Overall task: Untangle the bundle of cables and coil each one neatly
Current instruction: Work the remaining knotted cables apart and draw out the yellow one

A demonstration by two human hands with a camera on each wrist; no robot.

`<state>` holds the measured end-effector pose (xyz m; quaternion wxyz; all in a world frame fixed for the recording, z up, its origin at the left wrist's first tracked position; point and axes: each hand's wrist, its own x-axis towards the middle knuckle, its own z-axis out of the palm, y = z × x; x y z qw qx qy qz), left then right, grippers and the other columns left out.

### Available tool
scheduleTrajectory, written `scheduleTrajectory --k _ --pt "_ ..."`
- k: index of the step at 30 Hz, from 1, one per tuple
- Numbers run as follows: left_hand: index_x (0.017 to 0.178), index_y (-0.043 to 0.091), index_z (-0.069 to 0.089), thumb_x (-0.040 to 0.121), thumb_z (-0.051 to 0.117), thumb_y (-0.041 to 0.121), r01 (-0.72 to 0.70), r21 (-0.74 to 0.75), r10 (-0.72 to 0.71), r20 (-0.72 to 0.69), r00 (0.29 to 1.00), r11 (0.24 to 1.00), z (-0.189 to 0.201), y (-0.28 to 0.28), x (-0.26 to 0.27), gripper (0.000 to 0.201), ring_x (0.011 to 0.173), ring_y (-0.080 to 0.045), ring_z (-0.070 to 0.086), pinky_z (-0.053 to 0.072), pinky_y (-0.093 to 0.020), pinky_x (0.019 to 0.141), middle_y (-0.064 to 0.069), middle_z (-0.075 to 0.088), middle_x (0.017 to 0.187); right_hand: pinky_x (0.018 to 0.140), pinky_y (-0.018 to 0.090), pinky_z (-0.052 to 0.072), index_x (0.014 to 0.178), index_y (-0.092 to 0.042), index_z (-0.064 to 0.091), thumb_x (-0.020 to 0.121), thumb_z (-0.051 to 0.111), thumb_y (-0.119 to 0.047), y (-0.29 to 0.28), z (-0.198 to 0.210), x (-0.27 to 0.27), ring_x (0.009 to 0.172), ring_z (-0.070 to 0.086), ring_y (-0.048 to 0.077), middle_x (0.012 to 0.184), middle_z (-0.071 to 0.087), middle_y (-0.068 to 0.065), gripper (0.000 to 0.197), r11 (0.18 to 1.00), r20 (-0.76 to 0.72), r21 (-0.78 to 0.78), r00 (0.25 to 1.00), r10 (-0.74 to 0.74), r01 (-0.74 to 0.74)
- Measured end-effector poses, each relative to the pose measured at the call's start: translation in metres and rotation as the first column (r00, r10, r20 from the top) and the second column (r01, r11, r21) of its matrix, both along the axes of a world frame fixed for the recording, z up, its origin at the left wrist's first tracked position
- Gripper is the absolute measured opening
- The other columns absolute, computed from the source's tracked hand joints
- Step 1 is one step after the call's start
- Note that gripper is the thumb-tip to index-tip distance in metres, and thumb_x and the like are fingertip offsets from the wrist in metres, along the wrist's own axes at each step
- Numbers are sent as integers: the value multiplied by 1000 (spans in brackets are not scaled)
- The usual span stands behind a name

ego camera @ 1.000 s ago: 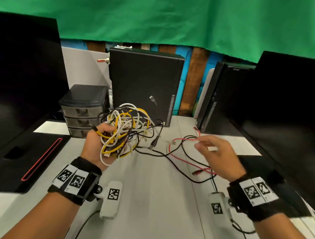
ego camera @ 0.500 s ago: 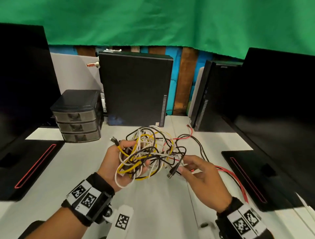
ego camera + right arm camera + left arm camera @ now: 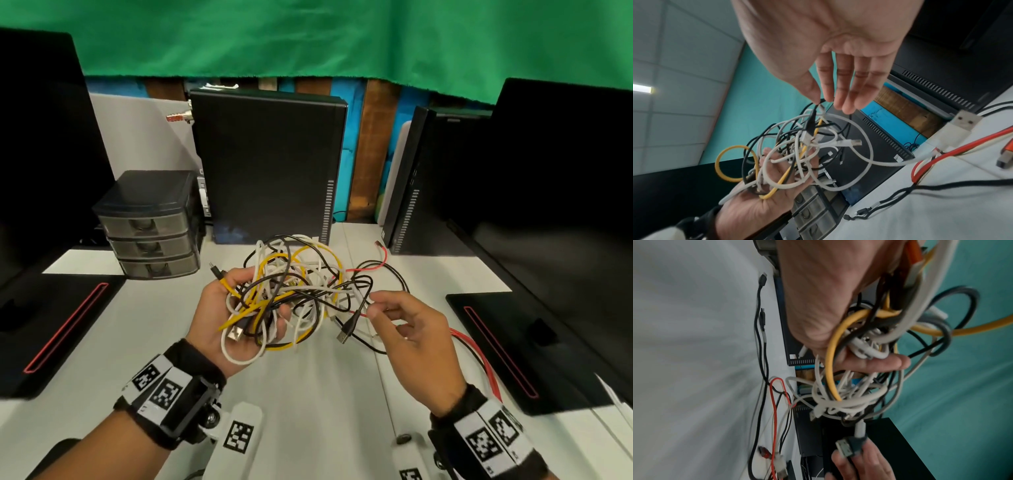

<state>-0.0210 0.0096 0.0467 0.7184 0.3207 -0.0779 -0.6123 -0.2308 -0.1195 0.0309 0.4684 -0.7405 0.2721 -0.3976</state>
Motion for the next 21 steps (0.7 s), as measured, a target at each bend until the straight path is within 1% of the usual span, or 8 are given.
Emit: scheduleTrajectory --k 3,6,9,13,16,18,20,21 --pt "98 7 73 81 61 34 -36 -4 36 81 996 999 7 -4 -13 34 71 -26 61 53 -30 64 -15 67 103 66 14 50 96 -26 72 89 70 -10 5 1 0 84 66 8 87 71 -12 18 998 43 -64 999 -13 16" --pt "99 9 74 91 54 31 -49 -8 49 218 975 999 7 -5 -22 31 77 -28 66 55 -34 69 -15 70 101 68 15 51 94 -30 71 89 71 -13 13 6 0 86 67 11 89 71 -11 18 990 51 -137 998 24 -17" --pt "110 9 74 88 58 28 -54 -7 53 308 950 999 5 -6 -28 33 82 -28 72 56 -39 80 -16 73 101 70 16 50 93 -32 71 90 71 -15 21 10 -1 87 68 11 91 70 -12 17 976 45 -213 997 57 -46" --pt "109 9 68 83 61 29 -98 -59 113 394 912 993 6 -7 -32 34 78 -30 68 58 -37 69 -21 66 104 71 17 50 96 -24 72 87 68 -19 30 13 -1 87 68 14 92 69 -10 11 952 62 -298 994 92 -69" --pt "104 11 69 86 66 28 -90 -100 126 450 884 991 9 -7 -37 25 83 -30 66 54 -38 73 -20 66 106 72 16 50 97 -23 73 88 69 -23 34 18 -2 89 68 15 92 71 -9 10 947 71 -305 989 127 -99" --pt "112 9 63 85 68 30 -85 -89 118 482 868 992 8 -7 -38 35 94 -33 63 50 -44 79 -22 67 110 73 16 50 100 -21 75 92 66 -28 36 20 -2 91 68 15 94 72 -10 14 935 79 -339 987 141 -107" --pt "120 4 57 84 68 30 -87 -79 115 510 853 993 6 -7 -39 46 102 -39 58 45 -52 84 -30 62 120 75 16 49 102 -18 76 96 59 -26 35 19 -2 92 69 13 96 73 -11 20 917 92 -387 986 136 -91" --pt "124 5 57 84 68 27 -81 -88 115 526 843 993 4 -7 -40 47 105 -41 59 45 -56 86 -28 62 124 76 16 49 102 -17 76 96 58 -25 33 18 -2 91 69 13 96 73 -11 21 910 98 -408 987 127 -76"
